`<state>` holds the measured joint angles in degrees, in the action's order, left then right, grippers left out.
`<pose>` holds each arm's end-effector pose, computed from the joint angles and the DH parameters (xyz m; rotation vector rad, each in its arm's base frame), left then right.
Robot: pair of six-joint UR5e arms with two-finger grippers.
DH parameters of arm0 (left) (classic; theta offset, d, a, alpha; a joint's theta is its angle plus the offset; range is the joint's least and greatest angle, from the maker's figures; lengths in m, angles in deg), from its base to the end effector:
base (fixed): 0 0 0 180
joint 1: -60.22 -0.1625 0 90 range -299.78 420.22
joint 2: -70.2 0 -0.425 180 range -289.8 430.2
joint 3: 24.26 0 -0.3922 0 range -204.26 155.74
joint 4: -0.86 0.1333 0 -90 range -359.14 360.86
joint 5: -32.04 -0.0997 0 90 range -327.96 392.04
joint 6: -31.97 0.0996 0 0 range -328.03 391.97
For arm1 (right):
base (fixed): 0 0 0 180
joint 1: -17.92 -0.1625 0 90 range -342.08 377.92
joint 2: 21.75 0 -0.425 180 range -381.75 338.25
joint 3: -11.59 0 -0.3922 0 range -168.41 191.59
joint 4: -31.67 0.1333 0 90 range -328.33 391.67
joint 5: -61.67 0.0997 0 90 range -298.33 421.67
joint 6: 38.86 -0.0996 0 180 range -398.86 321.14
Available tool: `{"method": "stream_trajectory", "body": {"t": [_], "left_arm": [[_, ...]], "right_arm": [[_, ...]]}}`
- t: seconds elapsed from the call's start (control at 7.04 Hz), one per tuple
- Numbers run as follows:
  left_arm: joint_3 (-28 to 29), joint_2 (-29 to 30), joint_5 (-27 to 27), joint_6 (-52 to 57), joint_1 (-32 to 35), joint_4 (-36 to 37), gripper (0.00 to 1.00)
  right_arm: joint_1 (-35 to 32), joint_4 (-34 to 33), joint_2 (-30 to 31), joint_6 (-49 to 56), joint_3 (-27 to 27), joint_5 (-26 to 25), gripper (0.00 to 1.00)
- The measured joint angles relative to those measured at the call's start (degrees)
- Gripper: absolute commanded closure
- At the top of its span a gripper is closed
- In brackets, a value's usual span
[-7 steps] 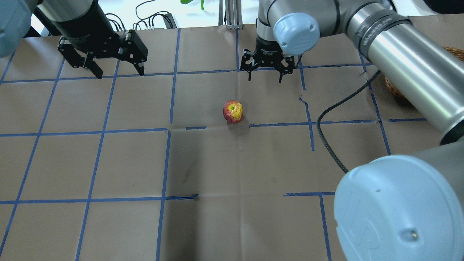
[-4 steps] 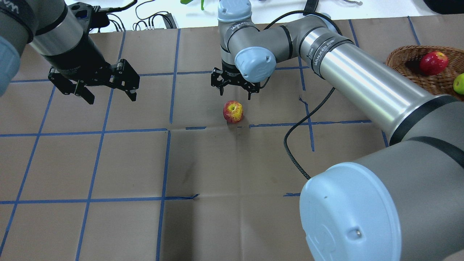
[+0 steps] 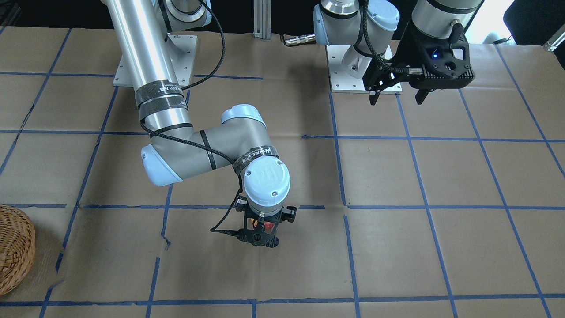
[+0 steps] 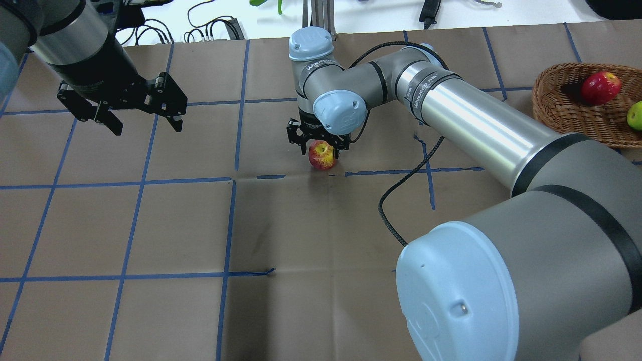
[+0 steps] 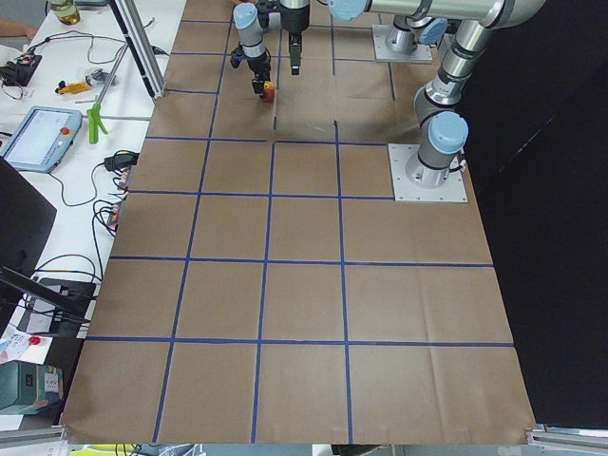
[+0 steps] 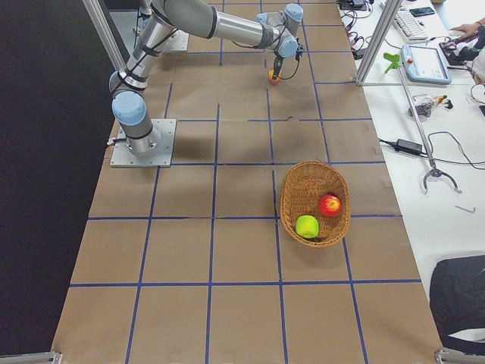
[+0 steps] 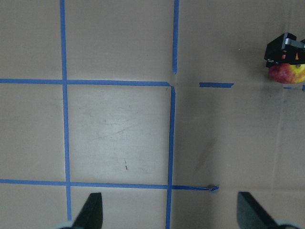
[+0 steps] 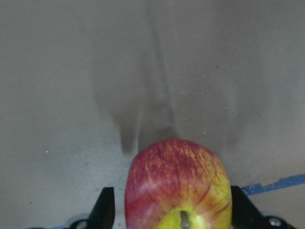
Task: Put all apples into basket
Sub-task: 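Carry the yellow-red apple with the right gripper into the basket and release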
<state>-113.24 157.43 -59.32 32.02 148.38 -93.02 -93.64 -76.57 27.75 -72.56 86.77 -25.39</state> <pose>-0.1158 -0.4743 0.5132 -0.0487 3.1175 0.0031 0.3916 -0.6145 0.2042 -0.3350 -3.1012 -0.2168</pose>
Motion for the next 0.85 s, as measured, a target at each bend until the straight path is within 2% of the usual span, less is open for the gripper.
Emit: {"method": "stream_trajectory", "body": {"t": [0.28, 0.43, 0.57, 0.85], "left_arm": [[0.3, 0.0, 0.3, 0.0, 0.2, -0.3, 0.01], [0.3, 0.0, 0.4, 0.1, 0.4, -0.5, 0.01], [0.3, 0.0, 0.4, 0.4, 0.5, -0.7, 0.01], [0.3, 0.0, 0.5, 1.2, 0.5, -0.8, 0.01]], "right_arm": [[1.1, 0.3, 1.6, 1.3, -1.0, -0.7, 0.88], [4.0, 1.7, 3.6, 3.7, -1.9, -1.1, 0.87], [8.8, 4.3, 5.6, 8.1, -2.7, -1.4, 0.87], [20.7, 9.2, 8.6, 25.1, -4.3, -4.2, 0.9]]}}
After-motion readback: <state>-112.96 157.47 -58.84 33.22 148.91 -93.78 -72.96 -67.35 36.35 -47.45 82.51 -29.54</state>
